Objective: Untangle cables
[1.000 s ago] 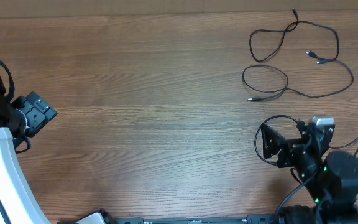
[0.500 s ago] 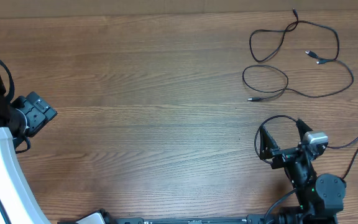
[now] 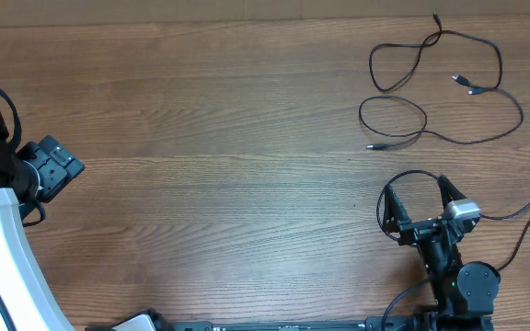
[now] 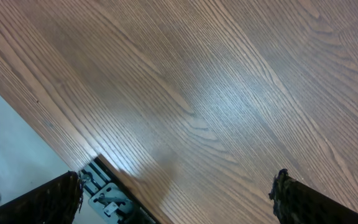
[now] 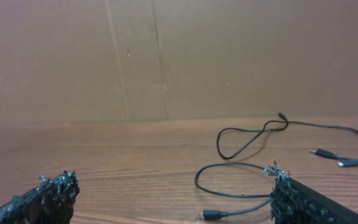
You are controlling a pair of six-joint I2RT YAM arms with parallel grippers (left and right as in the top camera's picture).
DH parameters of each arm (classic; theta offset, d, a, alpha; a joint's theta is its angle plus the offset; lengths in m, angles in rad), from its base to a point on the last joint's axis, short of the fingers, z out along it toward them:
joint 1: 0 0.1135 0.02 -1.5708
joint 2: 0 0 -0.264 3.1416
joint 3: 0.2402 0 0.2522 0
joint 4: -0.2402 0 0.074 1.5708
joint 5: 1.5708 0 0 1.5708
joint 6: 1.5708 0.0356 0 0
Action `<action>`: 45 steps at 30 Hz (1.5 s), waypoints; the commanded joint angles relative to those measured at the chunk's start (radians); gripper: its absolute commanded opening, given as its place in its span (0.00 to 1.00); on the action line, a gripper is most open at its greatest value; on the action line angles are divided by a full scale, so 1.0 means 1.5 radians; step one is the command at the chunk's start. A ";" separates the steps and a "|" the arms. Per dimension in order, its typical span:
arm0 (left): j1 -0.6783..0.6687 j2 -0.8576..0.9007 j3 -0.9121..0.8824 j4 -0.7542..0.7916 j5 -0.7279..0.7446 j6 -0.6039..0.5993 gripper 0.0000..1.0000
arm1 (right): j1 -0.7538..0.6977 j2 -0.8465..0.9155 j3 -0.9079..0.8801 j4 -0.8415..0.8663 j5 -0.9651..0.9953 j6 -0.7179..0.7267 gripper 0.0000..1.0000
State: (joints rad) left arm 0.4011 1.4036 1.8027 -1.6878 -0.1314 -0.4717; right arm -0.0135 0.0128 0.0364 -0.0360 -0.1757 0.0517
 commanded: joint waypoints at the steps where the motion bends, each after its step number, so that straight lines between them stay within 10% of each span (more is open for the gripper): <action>1: 0.003 0.001 -0.002 -0.001 0.001 -0.010 1.00 | -0.009 -0.007 -0.019 0.008 0.006 0.000 1.00; 45: 0.003 0.001 -0.002 -0.001 0.001 -0.010 1.00 | -0.025 -0.007 -0.019 -0.026 0.037 -0.083 1.00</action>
State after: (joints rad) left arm 0.4011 1.4036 1.8027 -1.6875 -0.1314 -0.4717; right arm -0.0463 0.0128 0.0185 -0.0788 -0.1295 -0.0650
